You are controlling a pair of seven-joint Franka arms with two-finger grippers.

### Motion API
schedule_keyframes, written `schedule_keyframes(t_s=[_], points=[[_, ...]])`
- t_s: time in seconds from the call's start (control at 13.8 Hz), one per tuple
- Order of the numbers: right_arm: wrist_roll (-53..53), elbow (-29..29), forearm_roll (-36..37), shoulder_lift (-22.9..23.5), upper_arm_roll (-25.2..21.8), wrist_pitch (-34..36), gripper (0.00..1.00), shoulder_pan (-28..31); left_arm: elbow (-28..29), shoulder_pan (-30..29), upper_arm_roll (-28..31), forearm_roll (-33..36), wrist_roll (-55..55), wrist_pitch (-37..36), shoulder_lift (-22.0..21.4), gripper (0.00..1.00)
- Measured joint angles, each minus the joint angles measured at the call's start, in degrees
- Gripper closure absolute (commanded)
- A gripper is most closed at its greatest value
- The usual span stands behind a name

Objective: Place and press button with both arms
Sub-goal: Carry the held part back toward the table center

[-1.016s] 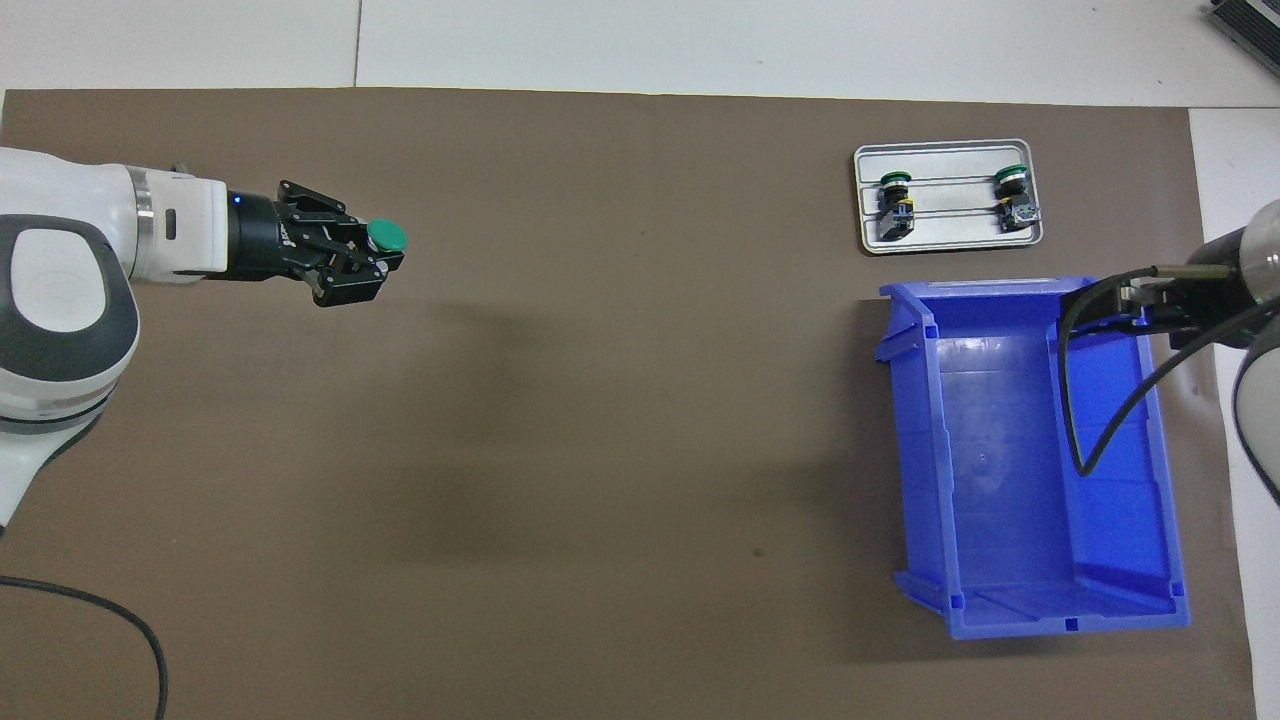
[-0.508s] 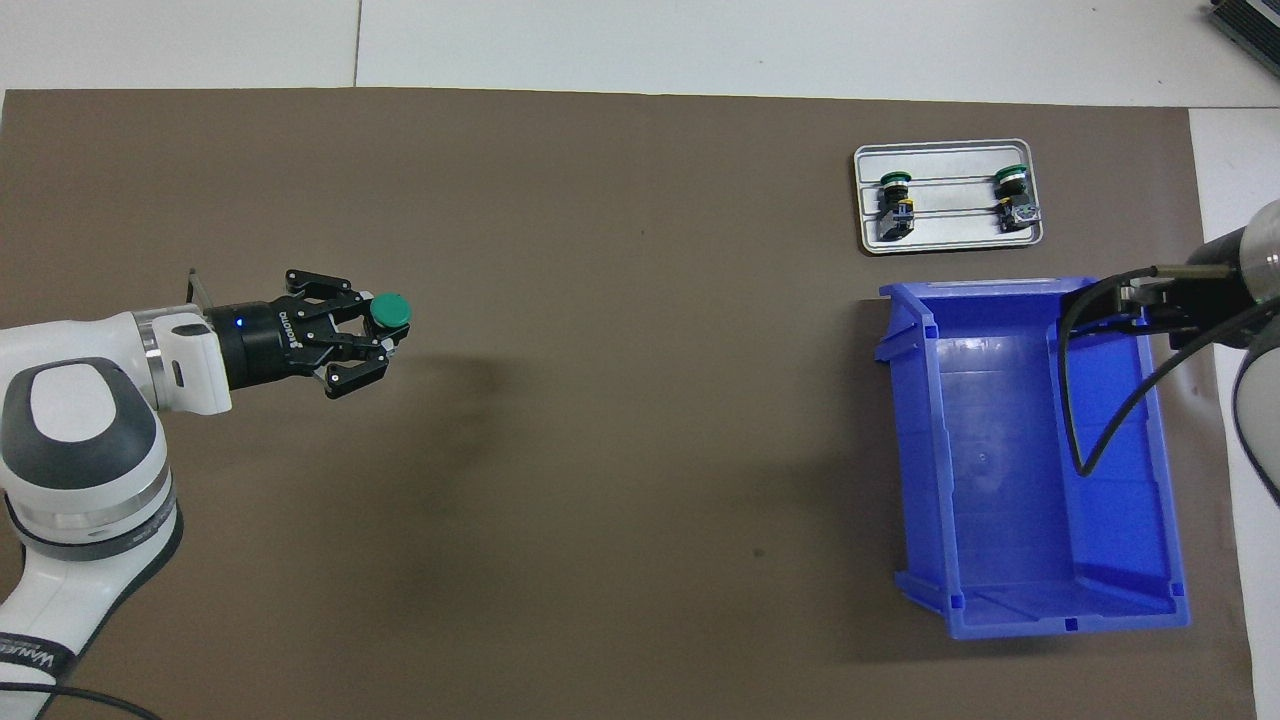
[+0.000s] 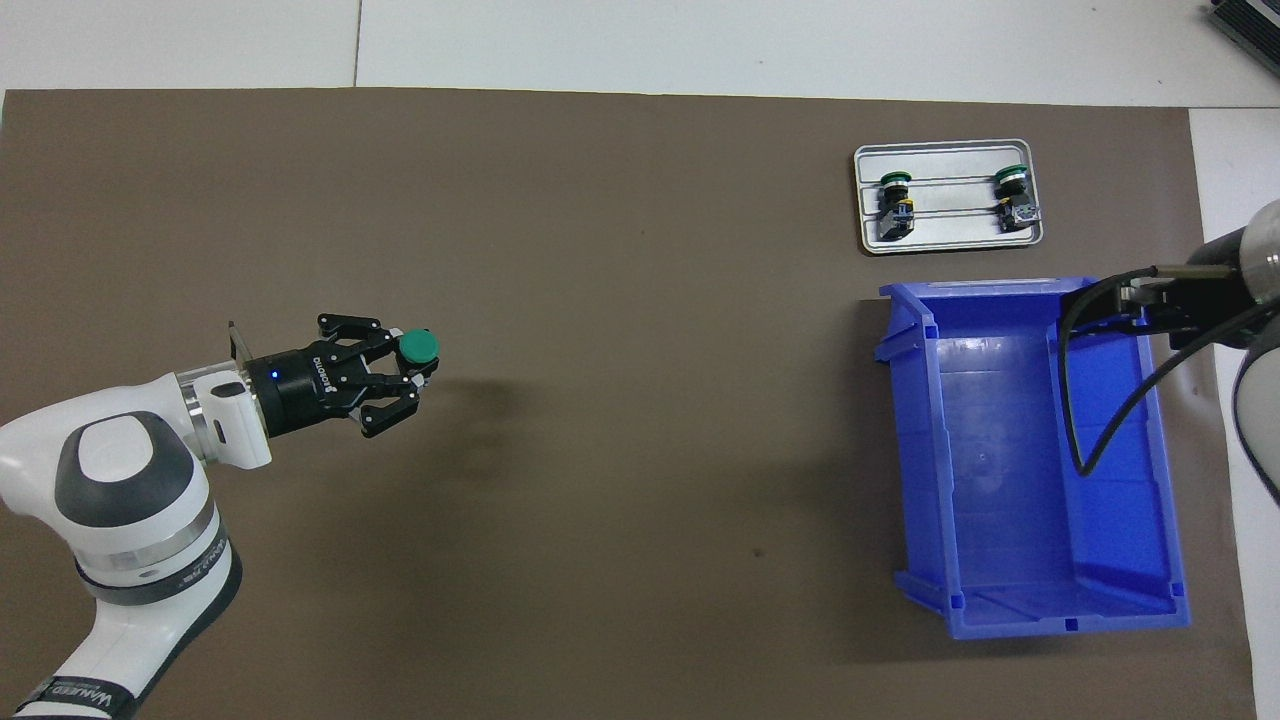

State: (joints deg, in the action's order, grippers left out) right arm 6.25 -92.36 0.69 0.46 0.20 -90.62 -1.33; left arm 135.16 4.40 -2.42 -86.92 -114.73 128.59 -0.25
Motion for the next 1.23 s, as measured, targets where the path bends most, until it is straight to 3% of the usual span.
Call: schedule_keyframes(t_s=[0.36, 1.02, 1.23], points=[[0.00, 0.00, 0.00, 0.00, 0.00, 0.00, 0.00, 0.00, 2.48, 2.68, -0.07, -12.42, -8.09, 0.00, 0.11, 0.72], [0.00, 0.00, 0.00, 0.00, 0.00, 0.00, 0.00, 0.00, 5.06, 4.57, -0.17, -20.17, -20.27, -5.22, 5.27, 0.69], [0.00, 0.00, 0.00, 0.00, 0.00, 0.00, 0.00, 0.00, 7.12, 4.57, -0.03, -21.22, -24.22, -6.97, 5.61, 0.74]])
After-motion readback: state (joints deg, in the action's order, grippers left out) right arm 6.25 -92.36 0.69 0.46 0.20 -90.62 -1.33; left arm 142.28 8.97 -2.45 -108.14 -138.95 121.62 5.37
